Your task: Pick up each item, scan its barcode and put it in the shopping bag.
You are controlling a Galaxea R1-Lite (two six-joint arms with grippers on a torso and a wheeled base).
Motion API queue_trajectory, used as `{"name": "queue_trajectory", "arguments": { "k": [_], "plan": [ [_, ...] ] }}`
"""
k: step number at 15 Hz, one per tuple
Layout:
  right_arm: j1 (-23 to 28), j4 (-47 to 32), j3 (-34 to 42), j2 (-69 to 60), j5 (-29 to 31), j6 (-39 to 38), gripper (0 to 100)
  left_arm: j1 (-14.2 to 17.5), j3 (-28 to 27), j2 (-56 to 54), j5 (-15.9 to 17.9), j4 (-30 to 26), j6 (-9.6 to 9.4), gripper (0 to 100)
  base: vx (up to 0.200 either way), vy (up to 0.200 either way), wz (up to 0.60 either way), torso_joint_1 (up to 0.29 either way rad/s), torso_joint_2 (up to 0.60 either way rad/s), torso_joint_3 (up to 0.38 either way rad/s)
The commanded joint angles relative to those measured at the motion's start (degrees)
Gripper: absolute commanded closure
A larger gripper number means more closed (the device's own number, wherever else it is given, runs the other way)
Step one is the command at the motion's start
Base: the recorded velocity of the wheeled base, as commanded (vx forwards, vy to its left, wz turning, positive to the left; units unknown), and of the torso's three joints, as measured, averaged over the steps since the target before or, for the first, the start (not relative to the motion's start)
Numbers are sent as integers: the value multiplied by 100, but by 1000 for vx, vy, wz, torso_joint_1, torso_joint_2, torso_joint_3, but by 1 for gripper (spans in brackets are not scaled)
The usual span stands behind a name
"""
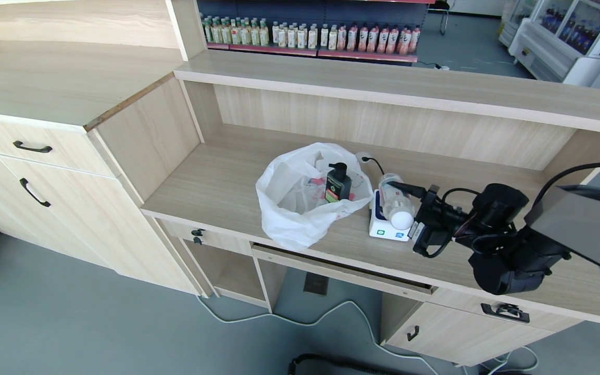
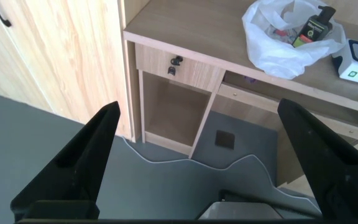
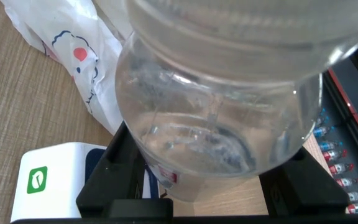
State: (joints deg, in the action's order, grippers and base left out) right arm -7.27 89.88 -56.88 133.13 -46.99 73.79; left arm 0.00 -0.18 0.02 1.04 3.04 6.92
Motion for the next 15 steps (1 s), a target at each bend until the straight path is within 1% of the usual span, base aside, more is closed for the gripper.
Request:
{"name": "queue_trajectory", "arguments": {
  "k": [1, 2, 4, 5, 6, 7, 9, 10, 11, 12, 14, 15],
  "plan": [
    [50, 12, 441, -552, -3, -277, 100, 0, 1, -2, 2, 4, 2, 0, 0, 0, 0, 0, 0, 0],
    [146, 12, 687, -815, -11, -550, 100, 0, 1, -2, 2, 4, 2, 0, 0, 0, 0, 0, 0, 0],
    [305, 12, 749, -1211, 6, -814, 100, 0, 1, -2, 2, 4, 2, 0, 0, 0, 0, 0, 0, 0],
    [322, -199, 828, -1589, 59, -1191, 100, 0, 1, -2, 2, 4, 2, 0, 0, 0, 0, 0, 0, 0],
    [349, -665, 960, -2169, 191, -1622, 100, 0, 1, -2, 2, 4, 2, 0, 0, 0, 0, 0, 0, 0],
    [489, -1166, 1091, -2784, 446, -1965, 100, 0, 1, -2, 2, 4, 2, 0, 0, 0, 0, 0, 0, 0],
    [1008, -2546, 1399, -4190, 1474, -2773, 100, 0, 1, -2, 2, 4, 2, 0, 0, 0, 0, 0, 0, 0],
    [1289, -3179, 1461, -4656, 2001, -3116, 100, 0, 1, -2, 2, 4, 2, 0, 0, 0, 0, 0, 0, 0],
    [1386, -3425, 1461, -4823, 2256, -3248, 100, 0, 1, -2, 2, 4, 2, 0, 0, 0, 0, 0, 0, 0],
    [1737, -4031, 1513, -5236, 3091, -3749, 100, 0, 1, -2, 2, 4, 2, 0, 0, 0, 0, 0, 0, 0],
    [1957, -4277, 1619, -5421, 3662, -4153, 100, 0, 1, -2, 2, 4, 2, 0, 0, 0, 0, 0, 0, 0],
    [2027, -4330, 1680, -5491, 4146, -4373, 100, 0, 1, -2, 2, 4, 2, 0, 0, 0, 0, 0, 0, 0]
  ]
}}
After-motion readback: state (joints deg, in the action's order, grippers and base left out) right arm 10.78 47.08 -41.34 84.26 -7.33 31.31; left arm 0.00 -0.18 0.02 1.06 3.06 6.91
